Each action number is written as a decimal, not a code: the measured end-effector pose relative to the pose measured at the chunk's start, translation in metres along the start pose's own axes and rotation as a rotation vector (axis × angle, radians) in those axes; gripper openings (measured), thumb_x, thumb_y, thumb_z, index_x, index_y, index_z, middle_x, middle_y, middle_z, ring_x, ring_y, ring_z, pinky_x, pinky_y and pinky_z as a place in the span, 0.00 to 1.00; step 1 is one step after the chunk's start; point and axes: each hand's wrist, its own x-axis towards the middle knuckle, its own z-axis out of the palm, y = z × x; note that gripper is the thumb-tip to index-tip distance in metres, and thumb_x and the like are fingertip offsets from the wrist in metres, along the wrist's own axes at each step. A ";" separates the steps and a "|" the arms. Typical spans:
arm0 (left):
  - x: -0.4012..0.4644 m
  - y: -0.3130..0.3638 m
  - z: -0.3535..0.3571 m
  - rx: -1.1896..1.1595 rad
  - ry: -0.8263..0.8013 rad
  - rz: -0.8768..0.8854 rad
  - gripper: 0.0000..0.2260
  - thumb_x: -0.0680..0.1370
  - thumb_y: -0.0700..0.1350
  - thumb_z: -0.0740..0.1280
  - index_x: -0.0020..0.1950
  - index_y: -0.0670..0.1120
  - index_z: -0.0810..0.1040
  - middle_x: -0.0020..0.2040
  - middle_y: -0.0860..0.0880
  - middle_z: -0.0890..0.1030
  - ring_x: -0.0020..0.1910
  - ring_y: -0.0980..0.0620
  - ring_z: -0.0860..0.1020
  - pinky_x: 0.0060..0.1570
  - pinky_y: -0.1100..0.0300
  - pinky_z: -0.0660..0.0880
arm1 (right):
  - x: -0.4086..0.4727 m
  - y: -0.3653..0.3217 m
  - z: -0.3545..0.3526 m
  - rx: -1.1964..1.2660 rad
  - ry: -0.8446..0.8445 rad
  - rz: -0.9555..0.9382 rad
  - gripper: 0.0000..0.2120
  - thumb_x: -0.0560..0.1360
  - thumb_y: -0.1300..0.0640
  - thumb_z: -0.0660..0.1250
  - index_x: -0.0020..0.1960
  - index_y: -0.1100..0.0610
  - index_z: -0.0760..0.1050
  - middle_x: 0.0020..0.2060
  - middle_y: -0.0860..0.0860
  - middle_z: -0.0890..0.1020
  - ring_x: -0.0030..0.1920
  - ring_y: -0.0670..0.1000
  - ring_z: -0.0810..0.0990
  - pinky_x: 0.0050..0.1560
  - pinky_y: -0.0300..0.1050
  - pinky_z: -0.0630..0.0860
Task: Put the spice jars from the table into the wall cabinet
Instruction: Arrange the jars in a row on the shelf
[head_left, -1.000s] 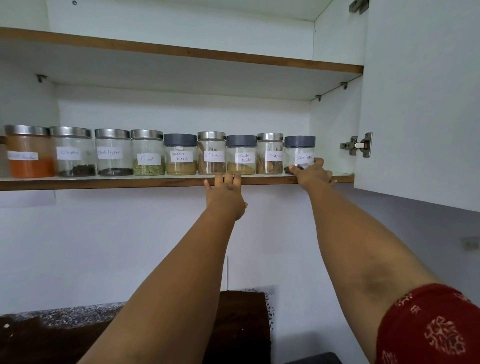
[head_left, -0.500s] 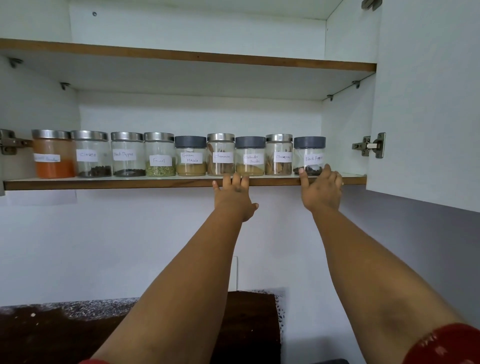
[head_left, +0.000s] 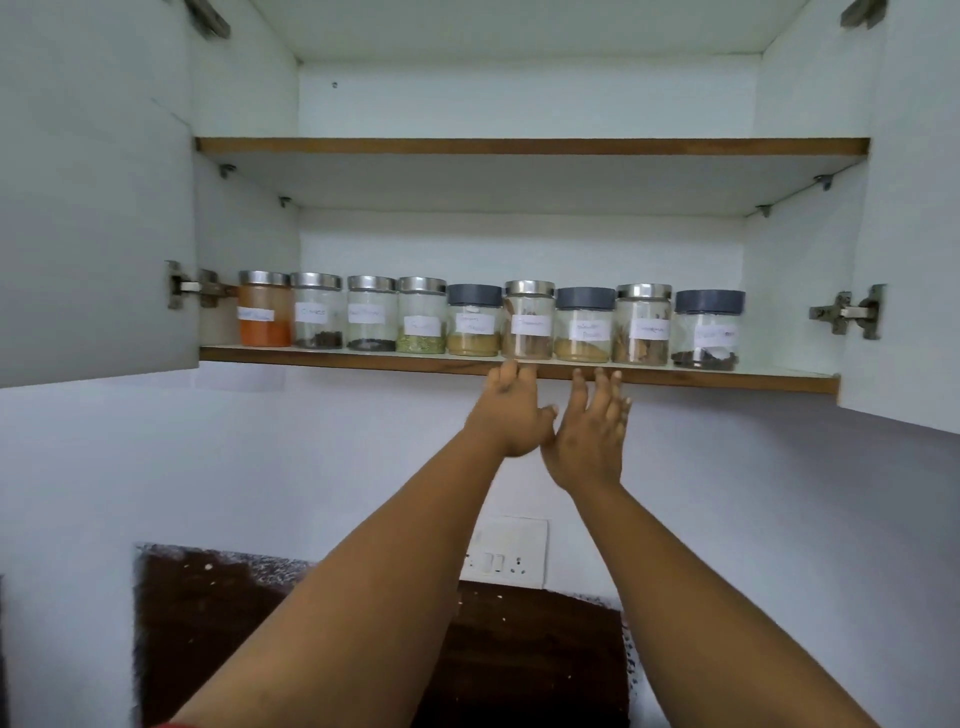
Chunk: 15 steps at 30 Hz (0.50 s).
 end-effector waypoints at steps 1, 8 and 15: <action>-0.011 -0.009 0.002 -0.009 0.077 -0.020 0.25 0.79 0.51 0.62 0.73 0.42 0.63 0.71 0.42 0.64 0.71 0.42 0.61 0.69 0.49 0.64 | -0.001 -0.015 0.002 0.017 -0.006 -0.057 0.31 0.77 0.49 0.60 0.76 0.60 0.58 0.75 0.62 0.57 0.77 0.62 0.48 0.76 0.60 0.48; -0.058 -0.078 -0.016 -0.072 0.370 -0.263 0.20 0.80 0.48 0.60 0.69 0.39 0.68 0.66 0.43 0.68 0.65 0.44 0.66 0.59 0.52 0.71 | -0.001 -0.098 0.014 0.116 -0.053 -0.221 0.33 0.75 0.49 0.66 0.76 0.56 0.58 0.76 0.59 0.54 0.77 0.60 0.48 0.76 0.55 0.47; -0.084 -0.172 -0.082 0.017 0.428 -0.384 0.24 0.79 0.53 0.61 0.71 0.42 0.65 0.67 0.45 0.68 0.66 0.46 0.66 0.60 0.52 0.71 | 0.001 -0.173 0.039 0.115 -0.162 -0.350 0.33 0.75 0.47 0.65 0.76 0.55 0.58 0.75 0.57 0.58 0.76 0.59 0.53 0.76 0.55 0.51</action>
